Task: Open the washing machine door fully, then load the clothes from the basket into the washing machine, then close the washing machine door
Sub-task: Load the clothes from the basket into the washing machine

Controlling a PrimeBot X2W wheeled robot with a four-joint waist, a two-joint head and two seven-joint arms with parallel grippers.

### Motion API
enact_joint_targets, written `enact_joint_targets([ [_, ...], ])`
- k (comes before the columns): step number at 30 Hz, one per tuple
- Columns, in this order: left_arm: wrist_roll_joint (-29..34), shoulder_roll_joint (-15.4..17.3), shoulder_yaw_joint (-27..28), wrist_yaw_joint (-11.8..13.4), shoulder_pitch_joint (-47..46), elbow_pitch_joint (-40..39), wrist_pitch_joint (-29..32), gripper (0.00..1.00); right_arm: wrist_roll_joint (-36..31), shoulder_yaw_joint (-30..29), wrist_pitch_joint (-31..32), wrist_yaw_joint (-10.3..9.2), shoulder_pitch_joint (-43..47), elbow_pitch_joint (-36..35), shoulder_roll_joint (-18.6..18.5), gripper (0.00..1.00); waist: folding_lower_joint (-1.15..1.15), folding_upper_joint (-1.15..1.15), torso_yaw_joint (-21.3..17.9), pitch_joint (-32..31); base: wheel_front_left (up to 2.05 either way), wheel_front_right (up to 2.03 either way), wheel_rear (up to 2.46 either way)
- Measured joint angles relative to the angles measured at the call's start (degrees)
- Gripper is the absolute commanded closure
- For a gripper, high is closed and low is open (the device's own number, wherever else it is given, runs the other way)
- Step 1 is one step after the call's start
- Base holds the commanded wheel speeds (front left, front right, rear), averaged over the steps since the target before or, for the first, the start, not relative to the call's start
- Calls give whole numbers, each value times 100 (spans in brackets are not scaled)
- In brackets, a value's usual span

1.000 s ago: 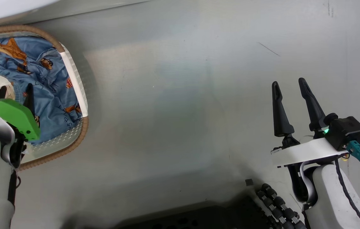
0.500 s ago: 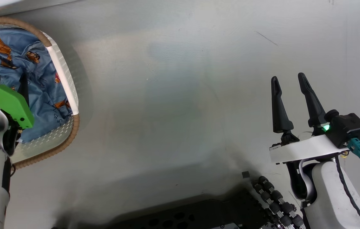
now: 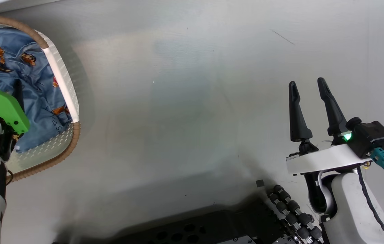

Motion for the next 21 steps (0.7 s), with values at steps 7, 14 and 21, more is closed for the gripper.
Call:
enact_joint_targets([
  [7,-19,96,27,70,-232,126,76,0,44,69,0,-1,17,-79,7,0,0,0,-92,87,0,0,0],
  [14,-26,89,24,121,-367,296,75,0,44,58,0,-54,87,-135,8,0,0,0,-153,141,0,0,0],
  [21,-15,88,2,172,-435,445,82,0,44,59,0,-56,87,-191,9,0,0,0,-167,172,0,0,0],
])
